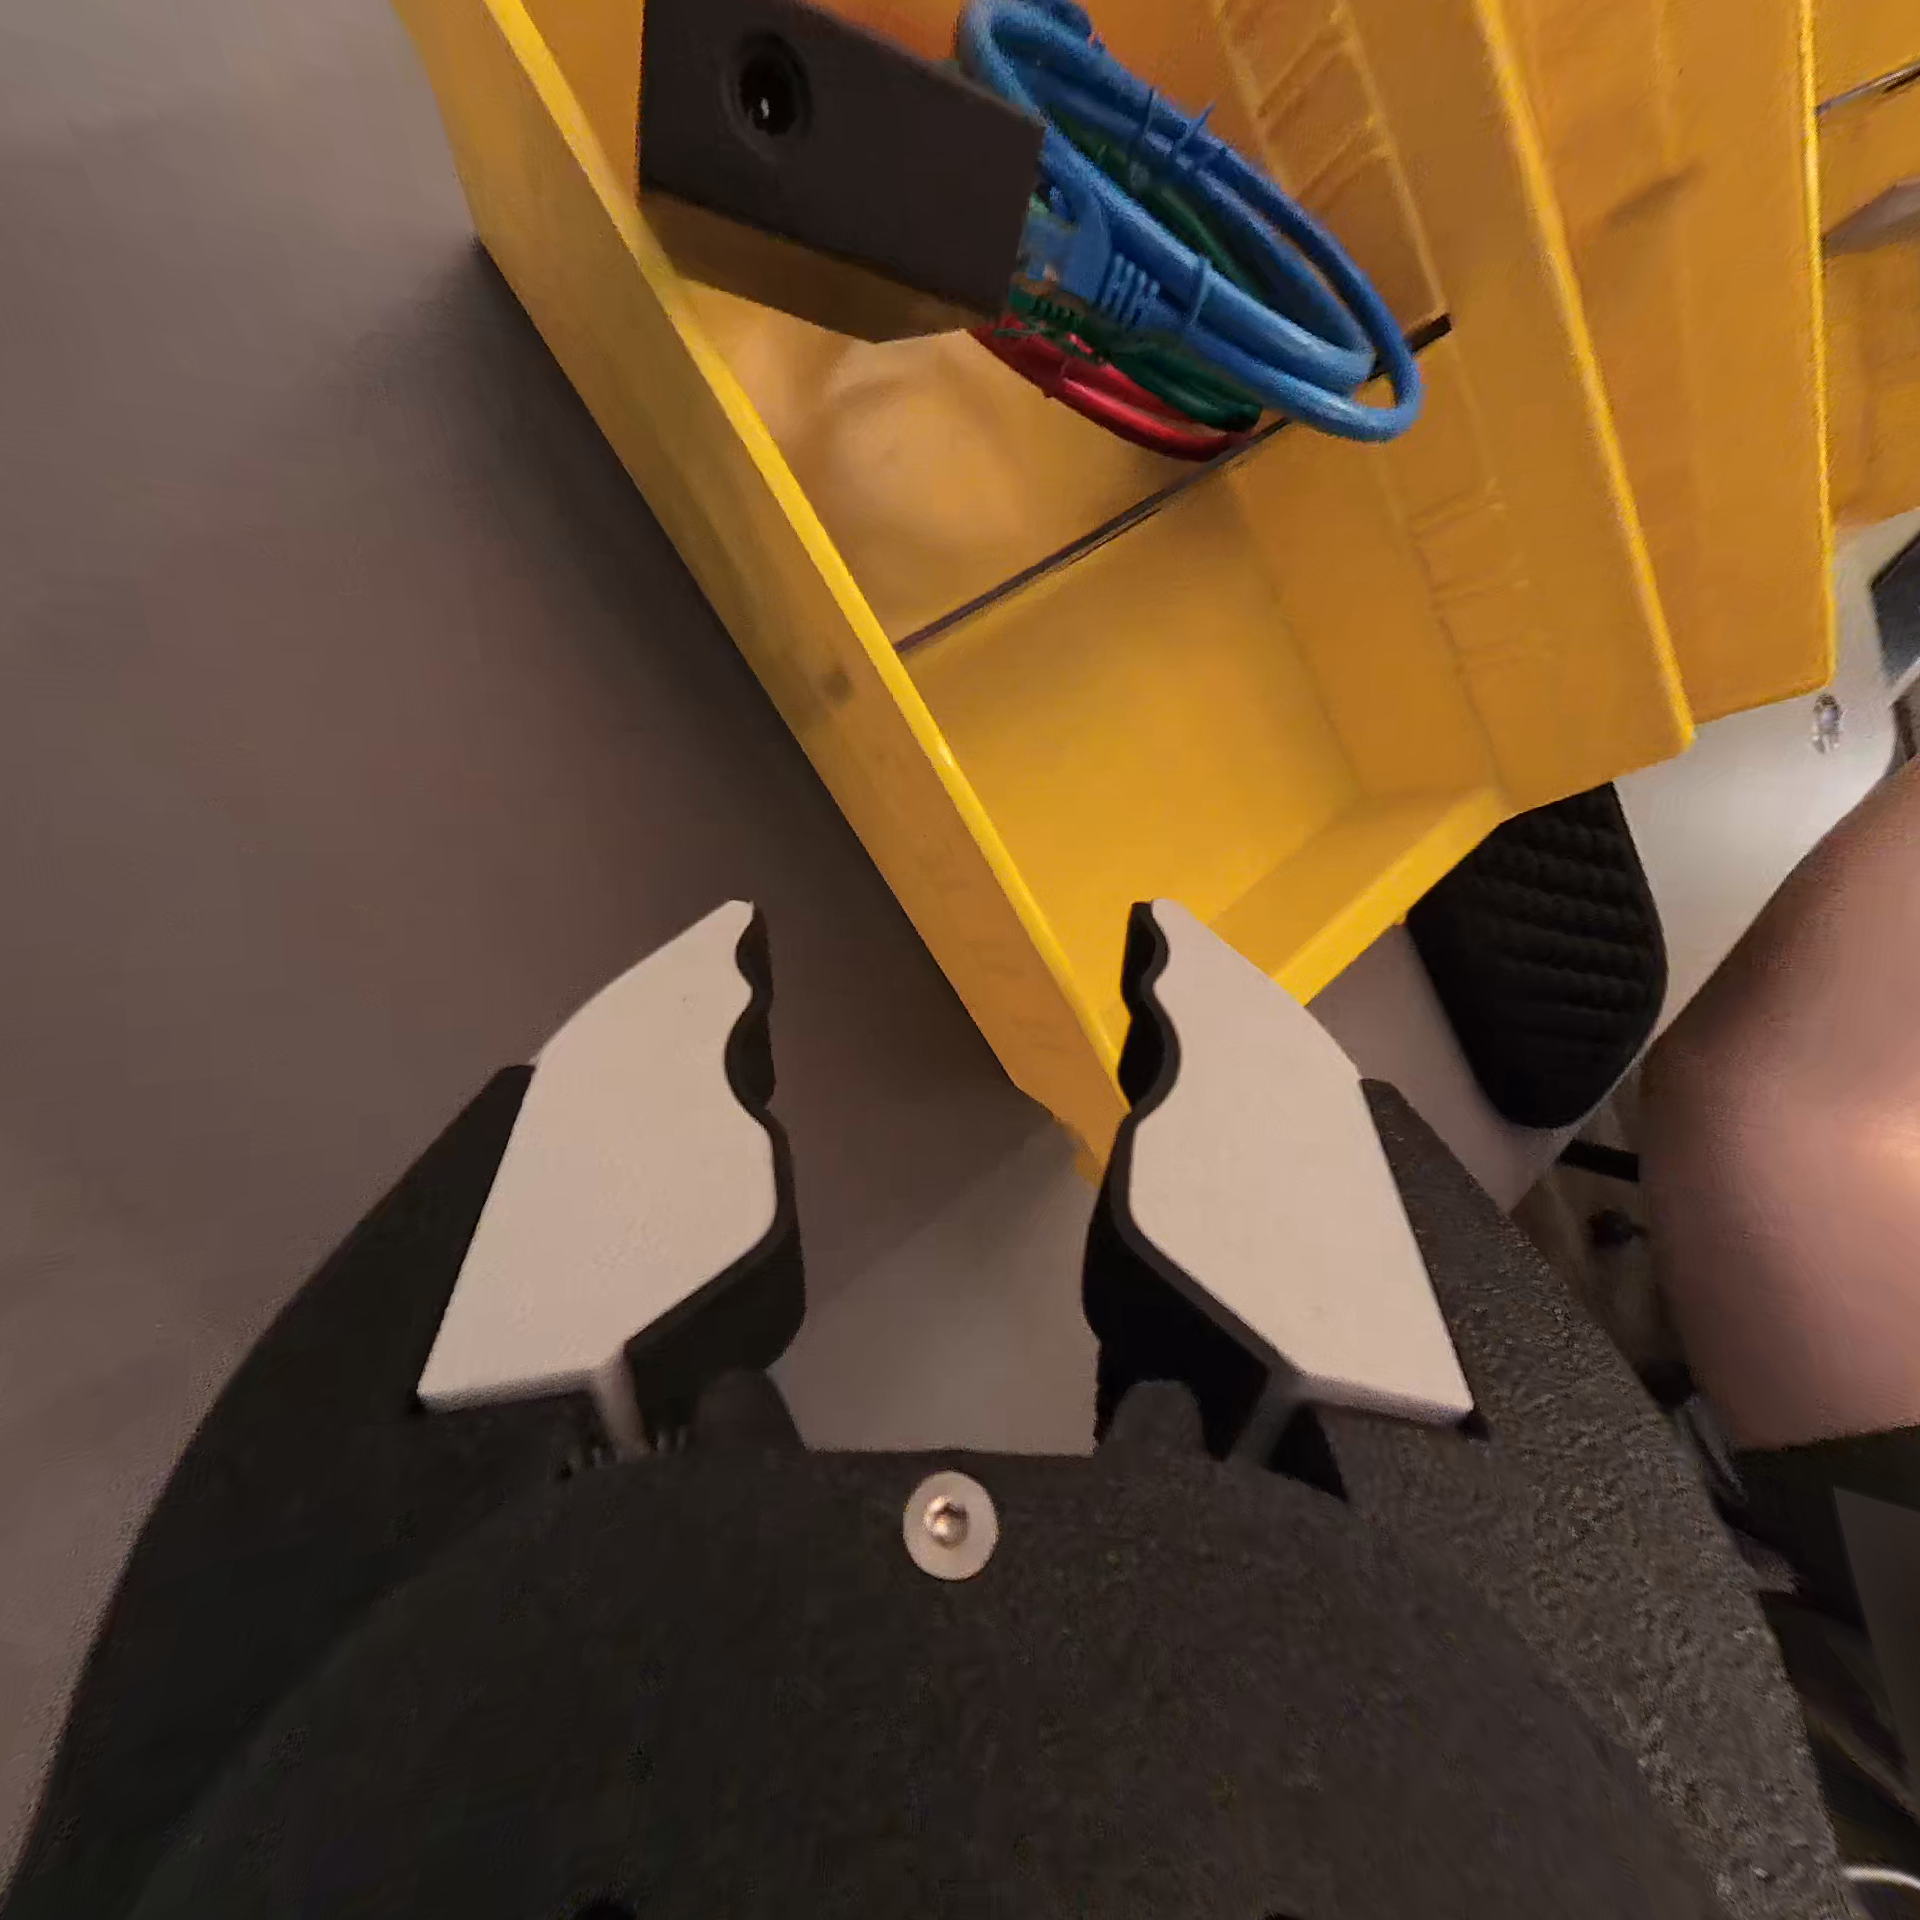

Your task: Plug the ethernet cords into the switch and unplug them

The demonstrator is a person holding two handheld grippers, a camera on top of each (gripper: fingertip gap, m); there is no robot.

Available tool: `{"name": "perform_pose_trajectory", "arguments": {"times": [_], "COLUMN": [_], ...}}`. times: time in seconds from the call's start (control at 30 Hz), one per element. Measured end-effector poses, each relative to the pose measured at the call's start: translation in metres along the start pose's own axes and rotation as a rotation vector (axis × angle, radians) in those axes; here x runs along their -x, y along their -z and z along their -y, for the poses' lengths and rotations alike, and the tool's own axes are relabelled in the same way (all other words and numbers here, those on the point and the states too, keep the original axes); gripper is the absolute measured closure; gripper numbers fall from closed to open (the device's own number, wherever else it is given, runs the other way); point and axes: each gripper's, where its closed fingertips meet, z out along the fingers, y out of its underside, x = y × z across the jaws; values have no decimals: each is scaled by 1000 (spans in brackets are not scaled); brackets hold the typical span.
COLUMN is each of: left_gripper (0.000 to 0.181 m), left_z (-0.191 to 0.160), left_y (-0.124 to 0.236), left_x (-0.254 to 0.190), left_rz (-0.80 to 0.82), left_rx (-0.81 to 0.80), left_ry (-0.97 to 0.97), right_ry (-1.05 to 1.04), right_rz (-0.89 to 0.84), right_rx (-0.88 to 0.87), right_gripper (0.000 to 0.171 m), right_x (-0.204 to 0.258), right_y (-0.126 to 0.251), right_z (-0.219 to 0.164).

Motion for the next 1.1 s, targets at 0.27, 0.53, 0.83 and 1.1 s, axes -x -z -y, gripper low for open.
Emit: {"name": "perform_pose_trajectory", "arguments": {"times": [0.27,0.53,0.83,1.1], "left_gripper": [122,152,176,175], "left_z": [-13,-6,10,-5], "left_y": [-37,-49,-29,6], "left_x": [-4,4,70,119], "left_rz": [47,133,269,281], "left_rx": [186,348,288,241], "left_ry": [21,39,31,126], "right_ry": [-6,-30,-93,-41], "right_rz": [21,78,119,140], "right_rx": [62,35,48,129], "right_gripper": [161,156,154,154], "right_x": [8,18,23,48], "right_y": [-31,-23,-21,-32], "right_z": [1,-2,-7,-6]}}
